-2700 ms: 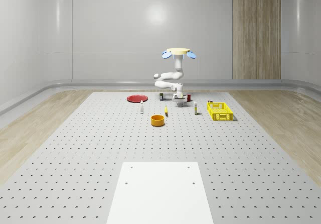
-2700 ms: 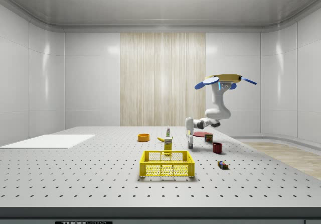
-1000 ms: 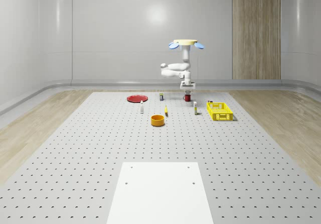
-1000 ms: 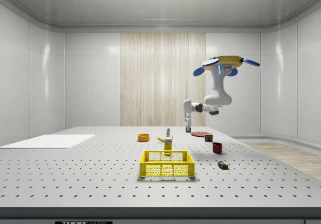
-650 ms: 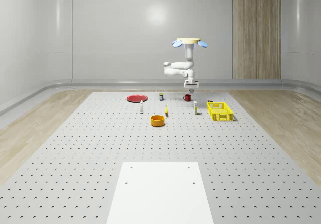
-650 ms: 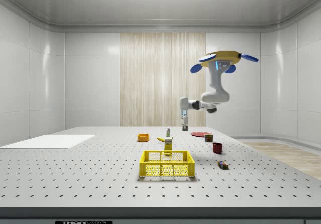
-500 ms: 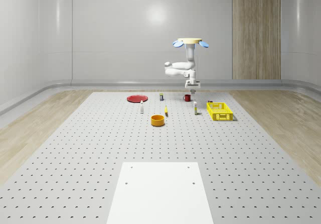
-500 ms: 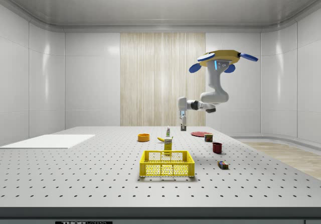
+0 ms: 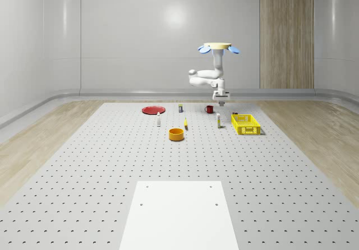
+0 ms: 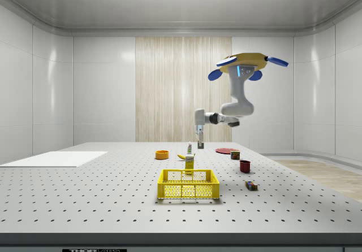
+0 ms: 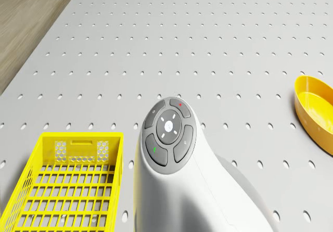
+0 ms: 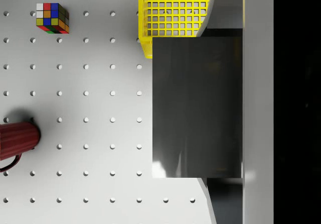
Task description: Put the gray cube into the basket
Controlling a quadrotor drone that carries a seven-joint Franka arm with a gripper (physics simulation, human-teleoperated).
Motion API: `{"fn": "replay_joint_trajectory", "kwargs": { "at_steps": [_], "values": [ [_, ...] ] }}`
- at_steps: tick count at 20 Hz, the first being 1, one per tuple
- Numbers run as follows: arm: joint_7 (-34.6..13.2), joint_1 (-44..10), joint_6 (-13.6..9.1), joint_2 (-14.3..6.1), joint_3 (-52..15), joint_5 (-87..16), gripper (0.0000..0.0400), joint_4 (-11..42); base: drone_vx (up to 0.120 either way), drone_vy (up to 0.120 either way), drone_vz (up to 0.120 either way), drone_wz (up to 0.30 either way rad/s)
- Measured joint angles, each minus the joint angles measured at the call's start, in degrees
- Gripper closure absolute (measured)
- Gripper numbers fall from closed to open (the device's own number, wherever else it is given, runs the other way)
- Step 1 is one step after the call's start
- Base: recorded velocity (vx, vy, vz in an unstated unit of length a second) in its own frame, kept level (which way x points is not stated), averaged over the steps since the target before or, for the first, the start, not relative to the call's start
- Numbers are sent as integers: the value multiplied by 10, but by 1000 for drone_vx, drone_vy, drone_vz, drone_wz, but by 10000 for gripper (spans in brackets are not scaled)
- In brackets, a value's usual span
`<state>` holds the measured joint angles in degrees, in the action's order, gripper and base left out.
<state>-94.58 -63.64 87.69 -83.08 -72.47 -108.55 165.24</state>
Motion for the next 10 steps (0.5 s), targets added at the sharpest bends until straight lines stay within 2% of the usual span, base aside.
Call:
{"fn": "replay_joint_trajectory", "kwargs": {
  "at_steps": [10],
  "values": [
    [-2, -2, 6, -6, -1, 3, 150, 0, 120, 120, 0, 0]
  ]
}}
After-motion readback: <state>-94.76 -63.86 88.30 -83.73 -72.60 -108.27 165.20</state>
